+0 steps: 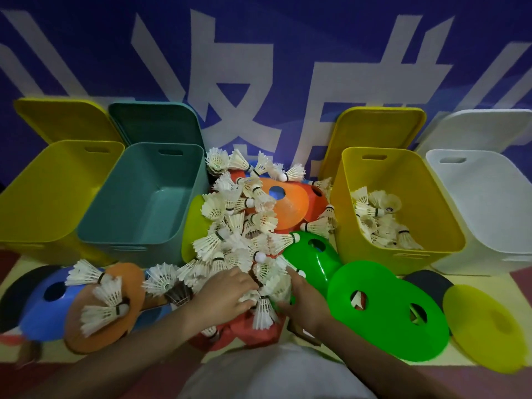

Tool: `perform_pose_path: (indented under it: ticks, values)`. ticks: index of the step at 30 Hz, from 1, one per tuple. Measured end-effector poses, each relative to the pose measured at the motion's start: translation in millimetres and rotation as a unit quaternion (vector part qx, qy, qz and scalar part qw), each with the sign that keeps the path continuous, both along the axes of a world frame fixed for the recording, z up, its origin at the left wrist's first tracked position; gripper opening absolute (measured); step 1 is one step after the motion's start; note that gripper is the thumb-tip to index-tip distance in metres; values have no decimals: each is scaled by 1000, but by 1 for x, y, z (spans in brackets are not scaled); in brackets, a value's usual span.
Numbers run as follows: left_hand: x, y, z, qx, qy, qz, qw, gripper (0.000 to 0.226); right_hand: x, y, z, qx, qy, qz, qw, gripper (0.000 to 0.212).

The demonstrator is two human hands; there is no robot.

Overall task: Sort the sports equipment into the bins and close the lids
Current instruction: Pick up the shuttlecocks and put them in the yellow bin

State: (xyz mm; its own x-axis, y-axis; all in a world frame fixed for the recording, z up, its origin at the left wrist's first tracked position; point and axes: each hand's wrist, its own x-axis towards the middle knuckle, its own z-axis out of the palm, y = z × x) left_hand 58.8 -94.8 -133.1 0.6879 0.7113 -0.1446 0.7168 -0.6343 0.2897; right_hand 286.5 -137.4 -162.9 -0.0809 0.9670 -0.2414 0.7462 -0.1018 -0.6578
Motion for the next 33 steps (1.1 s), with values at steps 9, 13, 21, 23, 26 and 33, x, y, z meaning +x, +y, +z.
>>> perform_pose_path:
  ticks: [9,13,21,23,26,33]
  values:
    - [5,11,-8,67,-108,1,992,34,-7,-10,3,29,143,-140,979,83]
    - [9,20,-6,18,-145,57,988,43,-3,-13,7,30,167,-164,972,84]
    - [-13,10,6,121,-92,-115,982,46,14,-15,4,19,155,-166,974,78]
    - [-25,7,4,157,-4,-163,974,63,17,-15,6,15,157,-158,975,77]
    - [-25,11,-3,150,112,-190,964,88,18,-9,9,9,164,-148,975,77]
    - [9,19,6,66,58,-160,983,80,22,8,14,18,207,-128,970,75]
